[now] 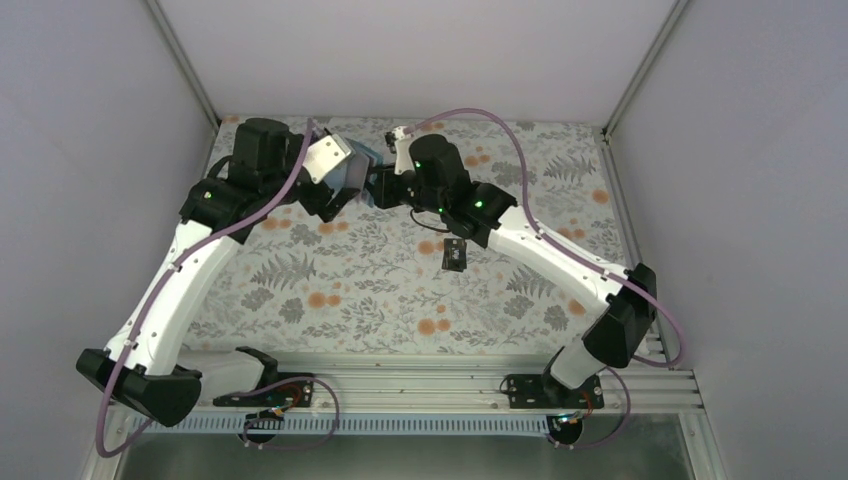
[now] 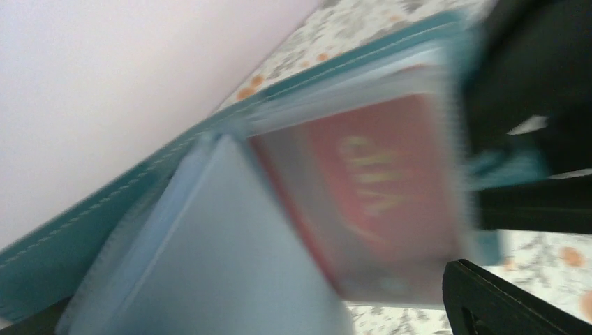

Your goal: Take the credit cards out of the card holder

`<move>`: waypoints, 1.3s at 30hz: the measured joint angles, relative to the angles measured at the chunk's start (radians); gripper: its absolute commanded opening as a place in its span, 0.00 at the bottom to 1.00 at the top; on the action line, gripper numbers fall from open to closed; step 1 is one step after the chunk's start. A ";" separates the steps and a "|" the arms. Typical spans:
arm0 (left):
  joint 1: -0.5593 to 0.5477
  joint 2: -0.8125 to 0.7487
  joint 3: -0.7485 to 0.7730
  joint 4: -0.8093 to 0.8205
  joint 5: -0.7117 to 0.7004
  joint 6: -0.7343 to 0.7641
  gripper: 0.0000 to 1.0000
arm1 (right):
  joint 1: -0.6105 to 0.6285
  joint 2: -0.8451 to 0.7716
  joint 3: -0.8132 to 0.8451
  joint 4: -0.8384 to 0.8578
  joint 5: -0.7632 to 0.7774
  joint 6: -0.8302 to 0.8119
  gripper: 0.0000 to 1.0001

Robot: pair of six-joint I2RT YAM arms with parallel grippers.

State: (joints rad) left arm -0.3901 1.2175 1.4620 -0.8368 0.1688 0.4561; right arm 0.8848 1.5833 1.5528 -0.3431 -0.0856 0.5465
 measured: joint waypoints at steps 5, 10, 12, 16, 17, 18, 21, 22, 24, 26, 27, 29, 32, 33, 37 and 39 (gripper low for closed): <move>-0.036 -0.014 -0.001 -0.008 0.067 0.005 1.00 | -0.049 -0.003 -0.084 0.106 -0.045 0.104 0.04; -0.095 0.017 0.000 -0.003 0.009 0.029 1.00 | -0.061 -0.002 -0.105 0.167 -0.046 0.185 0.04; -0.114 0.042 0.000 0.005 -0.028 0.037 1.00 | -0.061 -0.002 -0.105 0.184 -0.050 0.200 0.04; -0.133 0.089 0.002 0.015 -0.061 0.046 1.00 | -0.061 -0.001 -0.105 0.196 -0.050 0.216 0.04; -0.136 0.097 0.003 0.018 -0.067 0.047 1.00 | -0.061 0.000 -0.105 0.195 -0.048 0.218 0.04; -0.138 0.101 0.010 0.021 -0.083 0.048 1.00 | -0.061 0.000 -0.105 0.194 -0.049 0.220 0.04; -0.140 0.101 0.027 0.020 -0.116 0.054 1.00 | -0.061 0.000 -0.105 0.206 -0.049 0.219 0.04; -0.142 0.099 0.029 0.021 -0.124 0.057 1.00 | -0.061 0.000 -0.104 0.211 -0.048 0.219 0.04; -0.145 0.092 0.029 0.022 -0.139 0.065 1.00 | -0.061 0.000 -0.103 0.216 -0.045 0.214 0.04; -0.144 0.083 0.028 0.020 -0.149 0.077 1.00 | -0.061 0.000 -0.103 0.217 -0.045 0.210 0.04; -0.144 0.078 0.027 0.020 -0.153 0.082 1.00 | -0.061 0.000 -0.103 0.217 -0.045 0.208 0.04; -0.142 0.069 0.026 0.019 -0.156 0.089 1.00 | -0.061 0.000 -0.101 0.216 -0.045 0.203 0.04; -0.130 0.061 0.027 0.016 -0.141 0.097 1.00 | -0.061 0.000 -0.097 0.216 -0.046 0.194 0.04; -0.126 0.058 0.029 0.010 -0.129 0.103 1.00 | -0.060 0.000 -0.096 0.216 -0.050 0.192 0.04; -0.103 0.050 0.039 -0.014 -0.084 0.112 1.00 | -0.059 0.000 -0.095 0.193 -0.057 0.179 0.04; -0.093 0.048 0.046 -0.022 -0.056 0.112 1.00 | -0.059 0.000 -0.094 0.181 -0.063 0.173 0.04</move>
State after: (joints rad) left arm -0.4828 1.2652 1.5082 -0.8585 0.1131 0.5682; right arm 0.8261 1.5829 1.4590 -0.1619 -0.1482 0.7197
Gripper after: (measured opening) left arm 0.999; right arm 0.105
